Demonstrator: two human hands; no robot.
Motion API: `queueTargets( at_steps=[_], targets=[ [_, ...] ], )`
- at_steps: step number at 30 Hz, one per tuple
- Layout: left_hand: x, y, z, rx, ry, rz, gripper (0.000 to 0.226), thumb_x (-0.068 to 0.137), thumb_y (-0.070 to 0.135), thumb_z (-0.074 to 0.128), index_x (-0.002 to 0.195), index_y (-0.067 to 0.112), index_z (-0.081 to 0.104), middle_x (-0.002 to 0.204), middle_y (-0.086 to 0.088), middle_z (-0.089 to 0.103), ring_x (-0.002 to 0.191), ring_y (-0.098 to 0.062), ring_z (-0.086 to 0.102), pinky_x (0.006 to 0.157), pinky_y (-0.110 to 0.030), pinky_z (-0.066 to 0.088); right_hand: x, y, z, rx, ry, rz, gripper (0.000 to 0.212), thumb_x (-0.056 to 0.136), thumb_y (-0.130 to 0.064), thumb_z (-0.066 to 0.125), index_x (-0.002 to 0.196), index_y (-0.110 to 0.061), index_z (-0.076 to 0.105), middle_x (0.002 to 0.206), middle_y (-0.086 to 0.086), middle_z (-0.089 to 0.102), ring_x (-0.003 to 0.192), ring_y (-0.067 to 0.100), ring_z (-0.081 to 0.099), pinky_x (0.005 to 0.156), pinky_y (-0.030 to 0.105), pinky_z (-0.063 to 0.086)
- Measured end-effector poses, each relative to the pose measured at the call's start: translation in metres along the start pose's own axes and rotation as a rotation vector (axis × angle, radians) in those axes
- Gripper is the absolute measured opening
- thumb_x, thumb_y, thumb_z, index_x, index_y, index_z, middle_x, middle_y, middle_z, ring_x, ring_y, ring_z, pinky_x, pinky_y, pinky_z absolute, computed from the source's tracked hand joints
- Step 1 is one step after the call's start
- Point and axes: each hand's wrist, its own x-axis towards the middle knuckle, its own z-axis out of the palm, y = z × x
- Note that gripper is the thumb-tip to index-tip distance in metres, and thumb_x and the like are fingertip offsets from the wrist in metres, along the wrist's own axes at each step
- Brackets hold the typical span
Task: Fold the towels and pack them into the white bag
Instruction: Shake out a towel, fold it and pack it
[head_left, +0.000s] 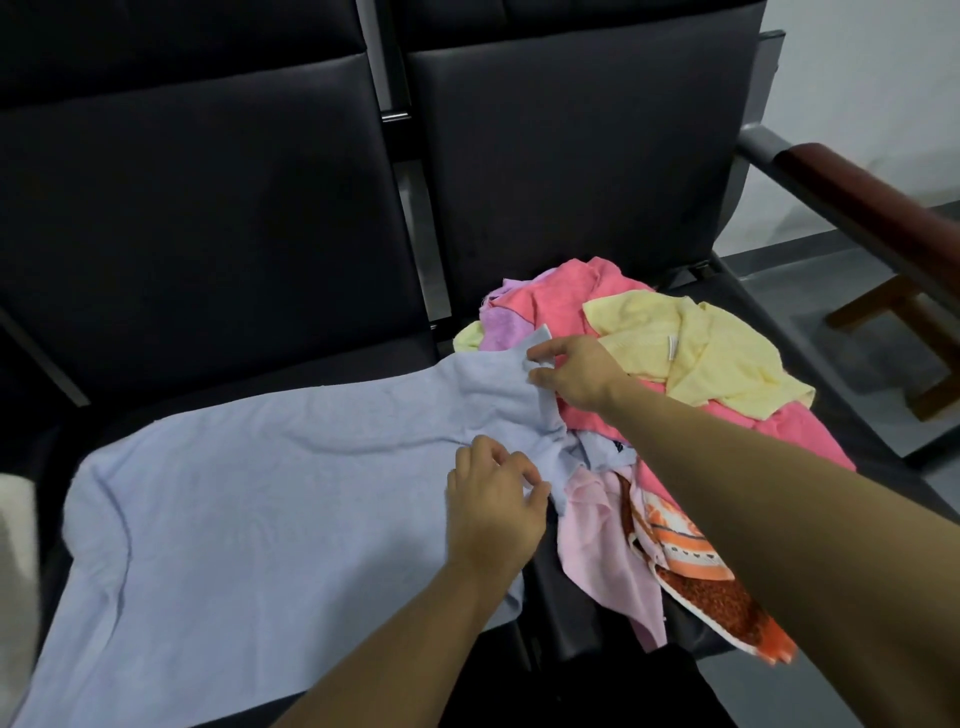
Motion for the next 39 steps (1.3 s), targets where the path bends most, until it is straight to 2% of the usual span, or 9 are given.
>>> queueTargets(
  at_steps=[5, 13, 18, 21, 26, 30, 32, 36, 39],
  targets=[
    [-0.007, 0.003, -0.001, -0.155, -0.237, -0.267, 0.030, 0.081, 0.044, 0.080, 0.092, 0.026, 0.059, 0.090, 0.008, 0.058, 0.089, -0.014, 0.059, 0.084, -0.030, 0.049, -0.002, 0.001, -0.002, -0.020, -0.004, 0.006, 0.037, 0.094, -0.015, 0.069, 0.130, -0.008, 0.066, 0.139, 0.006, 0.060, 0.124, 0.022, 0.057, 0.094, 0.021, 0.038],
    [-0.014, -0.003, 0.002, -0.096, -0.197, -0.218, 0.025, 0.086, 0.033, 0.074, 0.101, 0.016, 0.063, 0.098, 0.002, 0.059, 0.091, -0.019, 0.061, 0.080, -0.030, 0.048, -0.003, 0.005, 0.000, 0.013, 0.011, 0.018, 0.045, 0.093, -0.016, 0.070, 0.136, -0.009, 0.061, 0.140, 0.009, 0.058, 0.124, 0.025, 0.057, 0.100, 0.027, 0.042],
    [-0.019, -0.010, 0.013, -0.008, -0.203, -0.097, 0.008, 0.082, 0.017, 0.066, 0.078, 0.012, 0.060, 0.074, -0.005, 0.059, 0.059, -0.027, 0.060, 0.048, -0.030, 0.044, -0.005, 0.005, 0.002, 0.038, 0.062, -0.001, 0.053, 0.088, -0.017, 0.075, 0.138, -0.009, 0.059, 0.139, 0.008, 0.057, 0.126, 0.026, 0.057, 0.107, 0.036, 0.045],
    [-0.010, -0.011, 0.005, -0.141, -0.226, -0.142, 0.017, 0.100, 0.010, 0.049, 0.085, 0.012, 0.059, 0.082, -0.002, 0.059, 0.072, -0.019, 0.060, 0.063, -0.025, 0.045, -0.006, 0.003, -0.002, 0.046, 0.104, -0.020, 0.055, 0.087, -0.017, 0.077, 0.139, -0.009, 0.058, 0.139, 0.008, 0.052, 0.126, 0.025, 0.054, 0.108, 0.033, 0.042],
    [0.000, -0.002, -0.018, -0.403, -0.383, -0.382, 0.026, 0.110, 0.026, 0.032, 0.086, 0.025, 0.041, 0.078, 0.006, 0.049, 0.066, -0.006, 0.048, 0.059, -0.014, 0.040, -0.006, -0.003, -0.011, 0.094, 0.169, -0.007, 0.053, 0.089, -0.018, 0.075, 0.139, -0.012, 0.059, 0.137, 0.007, 0.048, 0.127, 0.024, 0.050, 0.110, 0.034, 0.040],
    [0.003, 0.014, -0.033, -0.524, -0.337, -0.362, 0.026, 0.104, 0.044, 0.049, 0.098, 0.020, 0.057, 0.088, 0.008, 0.060, 0.079, -0.005, 0.056, 0.071, -0.016, 0.042, -0.008, -0.008, -0.022, 0.150, 0.206, -0.017, 0.052, 0.091, -0.010, 0.072, 0.140, -0.010, 0.057, 0.138, 0.008, 0.051, 0.125, 0.025, 0.053, 0.108, 0.039, 0.045],
    [0.002, 0.023, -0.038, -0.584, -0.367, -0.335, 0.029, 0.100, 0.047, 0.058, 0.097, 0.019, 0.062, 0.084, 0.009, 0.063, 0.072, 0.000, 0.057, 0.069, -0.018, 0.043, -0.010, -0.009, -0.028, 0.179, 0.220, -0.013, 0.052, 0.090, -0.006, 0.070, 0.141, -0.010, 0.056, 0.139, 0.007, 0.053, 0.123, 0.026, 0.057, 0.105, 0.040, 0.049],
    [-0.005, 0.046, -0.037, -0.700, -0.404, -0.333, 0.040, 0.096, 0.059, 0.056, 0.090, 0.021, 0.068, 0.081, 0.010, 0.067, 0.072, -0.003, 0.058, 0.077, -0.026, 0.048, -0.015, -0.010, -0.044, 0.226, 0.244, 0.041, 0.050, 0.094, -0.010, 0.068, 0.142, -0.017, 0.056, 0.130, 0.009, 0.060, 0.103, 0.028, 0.067, 0.082, 0.036, 0.058],
    [-0.007, 0.074, -0.036, -0.807, -0.426, -0.432, 0.041, 0.094, 0.066, 0.054, 0.093, 0.028, 0.071, 0.088, 0.012, 0.071, 0.084, -0.010, 0.064, 0.083, -0.028, 0.051, -0.024, -0.008, -0.061, 0.250, 0.288, 0.073, 0.054, 0.095, -0.014, 0.067, 0.146, -0.017, 0.051, 0.132, 0.010, 0.060, 0.107, 0.029, 0.066, 0.090, 0.042, 0.058]
  ],
)
